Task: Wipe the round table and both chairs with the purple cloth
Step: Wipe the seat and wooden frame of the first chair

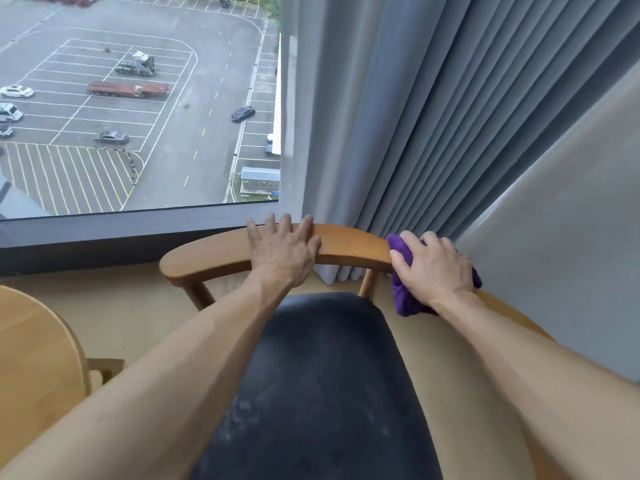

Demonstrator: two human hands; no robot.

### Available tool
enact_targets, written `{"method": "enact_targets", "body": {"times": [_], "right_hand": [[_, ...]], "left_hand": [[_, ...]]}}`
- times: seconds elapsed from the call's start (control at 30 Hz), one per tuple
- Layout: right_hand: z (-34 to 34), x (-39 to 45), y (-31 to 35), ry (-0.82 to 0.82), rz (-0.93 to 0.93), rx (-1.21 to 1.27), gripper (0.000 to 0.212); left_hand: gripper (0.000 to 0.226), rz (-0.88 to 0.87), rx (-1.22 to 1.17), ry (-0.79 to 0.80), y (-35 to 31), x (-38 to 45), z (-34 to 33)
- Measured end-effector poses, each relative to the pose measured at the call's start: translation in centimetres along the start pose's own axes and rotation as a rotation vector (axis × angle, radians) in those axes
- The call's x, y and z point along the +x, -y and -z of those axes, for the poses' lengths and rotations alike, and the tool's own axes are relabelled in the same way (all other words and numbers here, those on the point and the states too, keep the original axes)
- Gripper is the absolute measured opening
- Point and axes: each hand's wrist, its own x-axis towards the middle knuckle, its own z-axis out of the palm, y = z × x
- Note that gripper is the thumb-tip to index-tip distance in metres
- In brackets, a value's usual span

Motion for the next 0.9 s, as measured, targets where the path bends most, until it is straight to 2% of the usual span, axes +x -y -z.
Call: {"method": "enact_targets", "body": {"times": [0.27,0.33,0.43,0.53,0.7,0.77,0.9], "right_hand": [[1.2,-3.4,-4.5,0.094,-0.122,-0.123,0.045],[1.6,-4.7,-5.5,0.100,-0.144,-0.129,0.045],[2.4,-6.6,-6.9,0.097,-0.188,-0.113,0.047],[3.6,-8.6,-8.0,0.085,-0.261,-0.087,0.049],[4.1,-9.6,-7.6,0.055,-0.308,-0.100,0.045],[3.8,-8.5,-6.5,0.042,-0.322,-0.127,0.042],[2.4,-4.8,-3.5,0.073,-0.207,-0.152,0.042]], "left_hand": [[0.049,-0.396,-0.032,0.056,-13.4,-1.4,-0.9],[0.048,-0.450,-0.051,0.087,-16.5,-2.6,-1.3],[0.044,-0.438,-0.098,0.112,-18.6,-3.4,-1.2],[0.038,-0.421,-0.149,0.137,-18.7,-3.5,-0.4],[0.031,-0.509,-0.123,0.131,-16.6,-2.3,1.3],[0.030,-0.477,-0.088,0.074,-14.7,-1.7,1.7],[0.041,-0.331,-0.017,-0.030,-9.9,-0.8,1.5]]}}
